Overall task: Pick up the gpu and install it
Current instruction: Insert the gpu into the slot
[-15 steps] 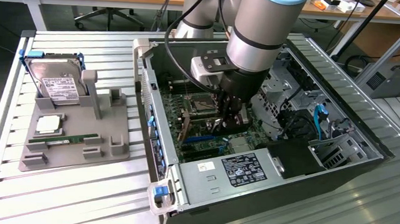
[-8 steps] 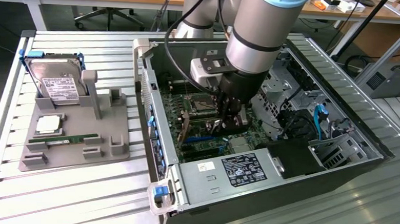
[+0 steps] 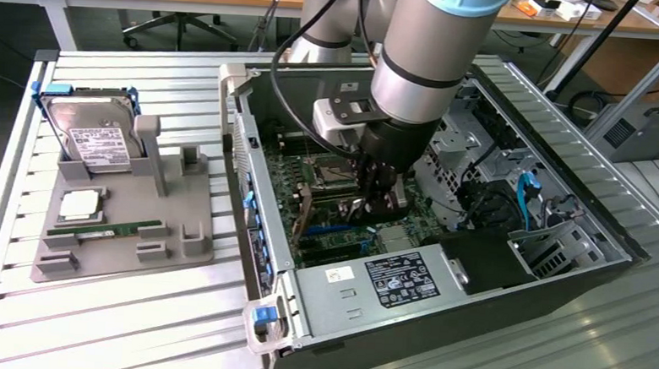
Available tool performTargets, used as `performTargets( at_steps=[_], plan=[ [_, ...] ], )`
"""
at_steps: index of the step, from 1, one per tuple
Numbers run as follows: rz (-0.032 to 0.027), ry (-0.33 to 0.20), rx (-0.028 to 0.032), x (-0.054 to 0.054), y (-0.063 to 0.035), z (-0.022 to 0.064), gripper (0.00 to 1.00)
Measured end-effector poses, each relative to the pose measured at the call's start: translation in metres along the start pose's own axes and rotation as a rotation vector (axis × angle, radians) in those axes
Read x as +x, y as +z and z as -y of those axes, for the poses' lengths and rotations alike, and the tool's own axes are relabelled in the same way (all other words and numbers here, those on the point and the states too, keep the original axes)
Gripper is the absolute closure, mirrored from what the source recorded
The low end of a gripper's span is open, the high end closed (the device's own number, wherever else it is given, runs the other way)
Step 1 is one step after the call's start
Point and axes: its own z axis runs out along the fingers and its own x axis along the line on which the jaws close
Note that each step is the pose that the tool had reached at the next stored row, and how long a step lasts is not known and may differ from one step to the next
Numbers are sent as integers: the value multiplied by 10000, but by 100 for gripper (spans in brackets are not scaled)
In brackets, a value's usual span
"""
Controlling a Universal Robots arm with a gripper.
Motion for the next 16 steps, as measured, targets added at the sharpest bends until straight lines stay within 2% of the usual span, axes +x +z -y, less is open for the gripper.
performTargets(
  at_steps=[9, 16],
  plan=[
    [-1, 7, 1, -14, 48, -6, 73],
    [1, 6, 1, -86, 60, -16, 73]
  ],
)
